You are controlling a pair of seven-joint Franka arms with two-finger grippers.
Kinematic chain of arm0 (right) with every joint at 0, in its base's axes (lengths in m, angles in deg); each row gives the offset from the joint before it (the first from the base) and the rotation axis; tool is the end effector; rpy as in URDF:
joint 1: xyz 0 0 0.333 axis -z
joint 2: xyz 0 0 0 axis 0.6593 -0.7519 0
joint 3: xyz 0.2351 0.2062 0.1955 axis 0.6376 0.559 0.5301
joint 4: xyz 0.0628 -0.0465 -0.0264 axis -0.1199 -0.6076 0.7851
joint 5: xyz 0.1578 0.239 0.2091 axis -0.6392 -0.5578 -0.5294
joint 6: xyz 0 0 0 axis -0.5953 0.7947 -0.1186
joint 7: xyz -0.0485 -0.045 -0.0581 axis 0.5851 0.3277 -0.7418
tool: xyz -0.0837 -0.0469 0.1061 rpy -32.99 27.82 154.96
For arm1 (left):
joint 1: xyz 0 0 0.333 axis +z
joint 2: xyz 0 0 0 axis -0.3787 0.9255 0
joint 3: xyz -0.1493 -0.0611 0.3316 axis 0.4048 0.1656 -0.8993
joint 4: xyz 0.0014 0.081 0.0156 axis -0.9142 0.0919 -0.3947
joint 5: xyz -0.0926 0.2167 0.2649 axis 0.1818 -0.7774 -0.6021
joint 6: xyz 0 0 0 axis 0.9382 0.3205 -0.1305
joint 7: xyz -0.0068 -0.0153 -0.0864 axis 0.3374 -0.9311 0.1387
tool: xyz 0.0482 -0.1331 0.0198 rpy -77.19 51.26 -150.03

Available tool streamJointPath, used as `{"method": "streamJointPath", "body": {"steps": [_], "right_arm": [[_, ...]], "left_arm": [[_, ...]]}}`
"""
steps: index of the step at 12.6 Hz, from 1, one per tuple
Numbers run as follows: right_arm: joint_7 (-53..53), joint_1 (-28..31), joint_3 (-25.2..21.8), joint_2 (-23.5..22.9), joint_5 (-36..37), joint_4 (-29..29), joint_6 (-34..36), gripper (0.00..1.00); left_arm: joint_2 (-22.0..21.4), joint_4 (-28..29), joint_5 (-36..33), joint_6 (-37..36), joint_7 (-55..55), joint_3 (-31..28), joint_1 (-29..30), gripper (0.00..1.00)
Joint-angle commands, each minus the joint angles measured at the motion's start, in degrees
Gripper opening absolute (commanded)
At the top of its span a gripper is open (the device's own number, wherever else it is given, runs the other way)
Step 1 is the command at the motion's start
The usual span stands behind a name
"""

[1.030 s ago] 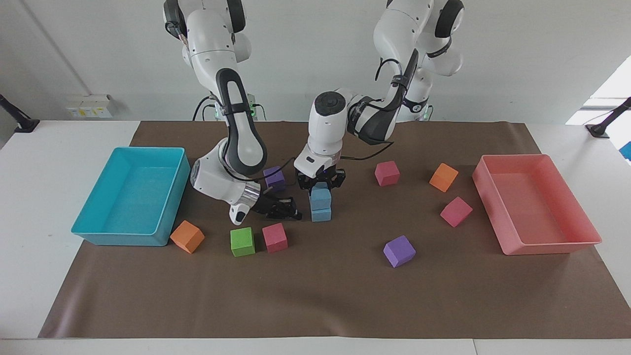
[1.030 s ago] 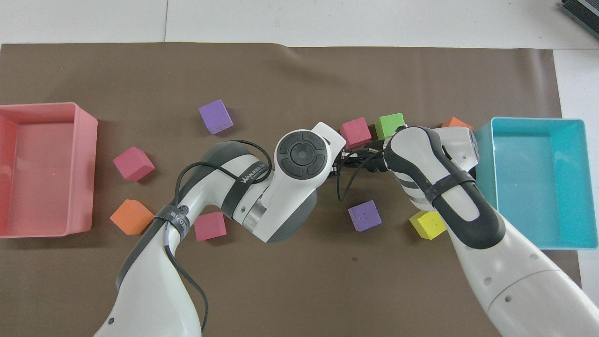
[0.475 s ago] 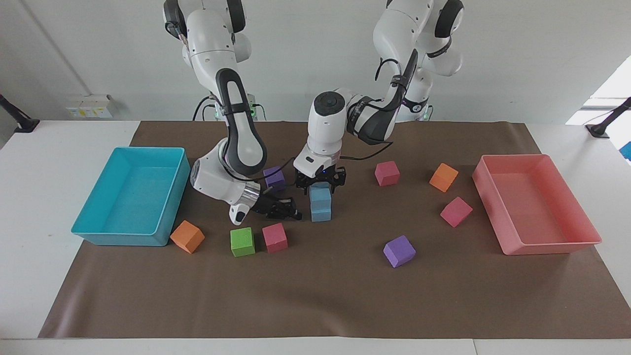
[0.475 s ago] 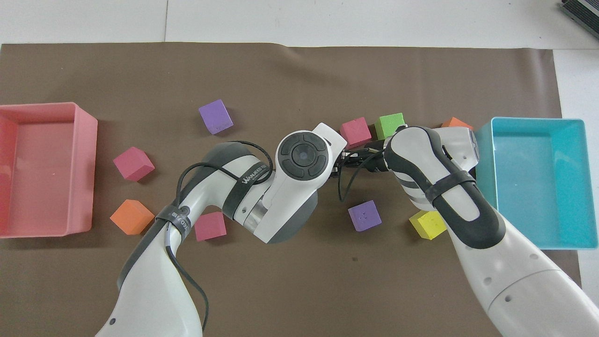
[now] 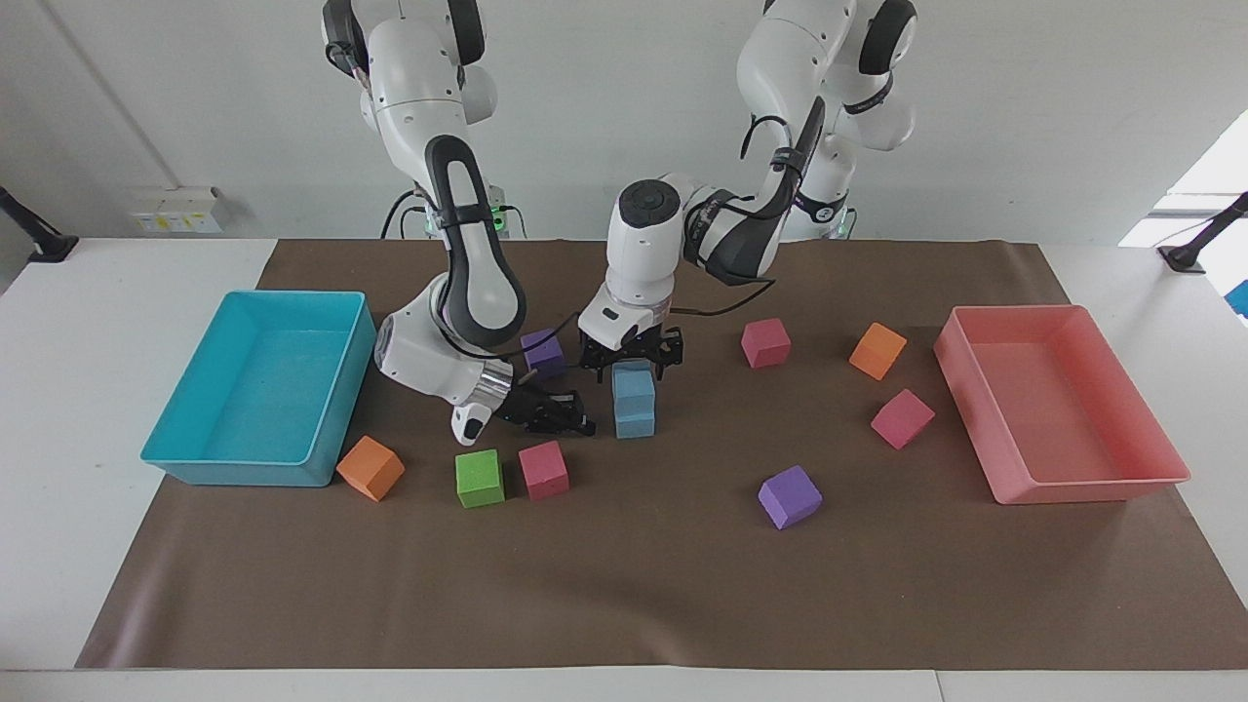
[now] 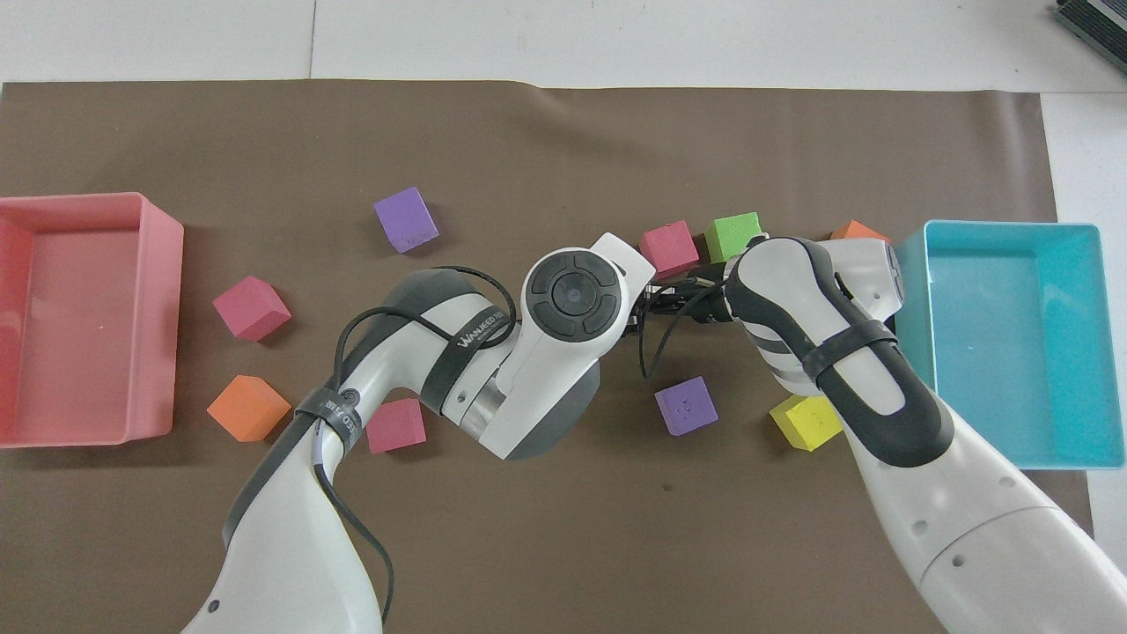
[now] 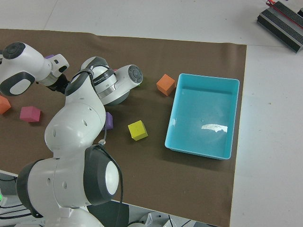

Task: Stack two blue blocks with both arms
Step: 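Open the left gripper and draw it back from the stack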

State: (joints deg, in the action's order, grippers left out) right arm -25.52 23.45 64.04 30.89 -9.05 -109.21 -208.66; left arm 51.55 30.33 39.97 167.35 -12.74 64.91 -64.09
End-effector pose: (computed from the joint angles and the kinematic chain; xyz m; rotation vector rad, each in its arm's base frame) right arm 0.5989 0.2094 0.3010 -2.2970 0.0856 -0.0089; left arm 0.5020 -0.4572 0.4133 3.0673 0.0382 0.0812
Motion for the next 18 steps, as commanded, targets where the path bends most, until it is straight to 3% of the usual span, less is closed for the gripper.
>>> {"method": "streamJointPath", "body": {"steps": [1, 7, 10, 14, 18], "right_arm": [[1.43, 0.22, 0.25, 0.03, -2.09, -0.35, -0.65, 0.00], [1.43, 0.22, 0.25, 0.03, -2.09, -0.35, -0.74, 0.00], [1.43, 0.22, 0.25, 0.03, -2.09, -0.35, -0.74, 0.00], [1.43, 0.22, 0.25, 0.03, -2.09, -0.35, -0.65, 0.00], [1.51, 0.39, 0.25, 0.03, -2.09, -0.26, -0.65, 0.00]], "left_arm": [[-1.53, 0.17, -0.85, 0.52, -0.48, -1.16, -1.14, 1.00], [-8.64, 1.22, -0.85, -5.62, -0.39, -1.33, -0.53, 1.00], [-14.08, 5.51, -0.85, -8.97, 1.97, -1.77, 0.00, 1.00], [-23.75, 14.30, -0.85, -9.58, 9.87, -1.77, 5.34, 1.00], [-29.04, 15.73, -0.85, -14.24, 20.07, -1.77, 13.16, 1.00]]}}
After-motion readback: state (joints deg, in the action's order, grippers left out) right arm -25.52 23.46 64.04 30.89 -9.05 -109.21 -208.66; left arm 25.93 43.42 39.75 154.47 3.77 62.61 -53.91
